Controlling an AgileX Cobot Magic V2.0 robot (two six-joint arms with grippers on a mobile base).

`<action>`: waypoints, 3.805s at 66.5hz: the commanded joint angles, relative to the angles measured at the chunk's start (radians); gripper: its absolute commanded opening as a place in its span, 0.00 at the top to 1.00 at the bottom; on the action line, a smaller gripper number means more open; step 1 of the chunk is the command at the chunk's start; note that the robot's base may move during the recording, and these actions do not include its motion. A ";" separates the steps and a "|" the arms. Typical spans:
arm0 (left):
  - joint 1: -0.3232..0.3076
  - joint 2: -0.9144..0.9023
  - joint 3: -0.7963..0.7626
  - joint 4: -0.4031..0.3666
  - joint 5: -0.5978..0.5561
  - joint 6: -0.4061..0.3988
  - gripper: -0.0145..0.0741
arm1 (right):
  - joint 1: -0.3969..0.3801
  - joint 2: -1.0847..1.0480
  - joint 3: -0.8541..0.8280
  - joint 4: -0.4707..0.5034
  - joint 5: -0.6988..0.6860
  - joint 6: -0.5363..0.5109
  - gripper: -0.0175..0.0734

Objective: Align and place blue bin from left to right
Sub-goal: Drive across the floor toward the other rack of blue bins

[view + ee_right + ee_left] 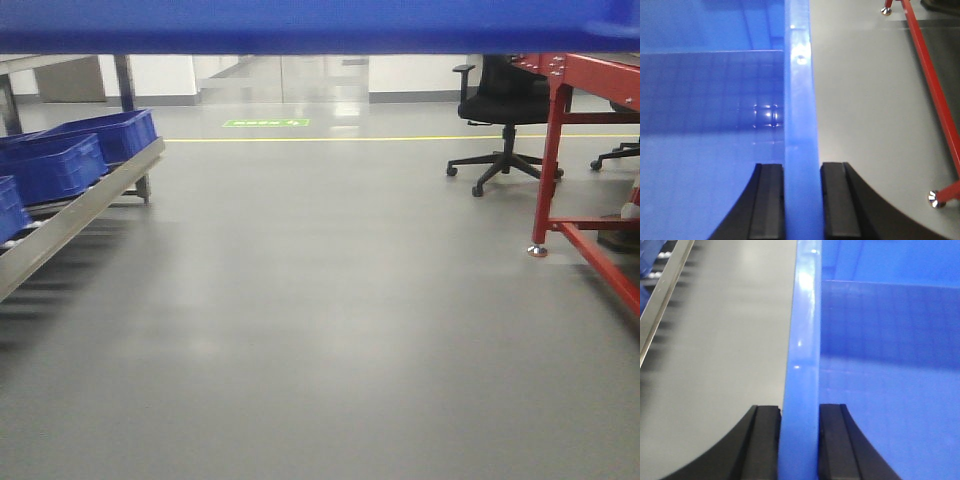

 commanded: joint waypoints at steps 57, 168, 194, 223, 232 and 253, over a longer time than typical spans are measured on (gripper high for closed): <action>-0.030 0.000 -0.018 -0.024 -0.095 -0.007 0.96 | 0.025 -0.001 -0.008 0.029 -0.140 -0.004 0.99; -0.030 0.002 -0.018 0.079 -0.095 -0.007 0.96 | 0.025 -0.001 -0.008 0.029 -0.322 -0.004 0.99; -0.030 0.002 -0.018 0.079 -0.095 -0.007 0.96 | 0.025 -0.001 -0.008 0.029 -0.324 -0.004 0.99; -0.030 0.002 -0.018 0.079 -0.095 -0.007 0.96 | 0.025 -0.001 -0.008 0.029 -0.326 -0.004 0.99; -0.030 0.002 -0.018 0.079 -0.095 -0.007 0.96 | 0.025 -0.001 -0.008 0.029 -0.326 -0.004 0.99; -0.030 0.002 -0.018 0.079 -0.095 -0.007 0.96 | 0.025 -0.001 -0.008 0.029 -0.326 -0.004 0.99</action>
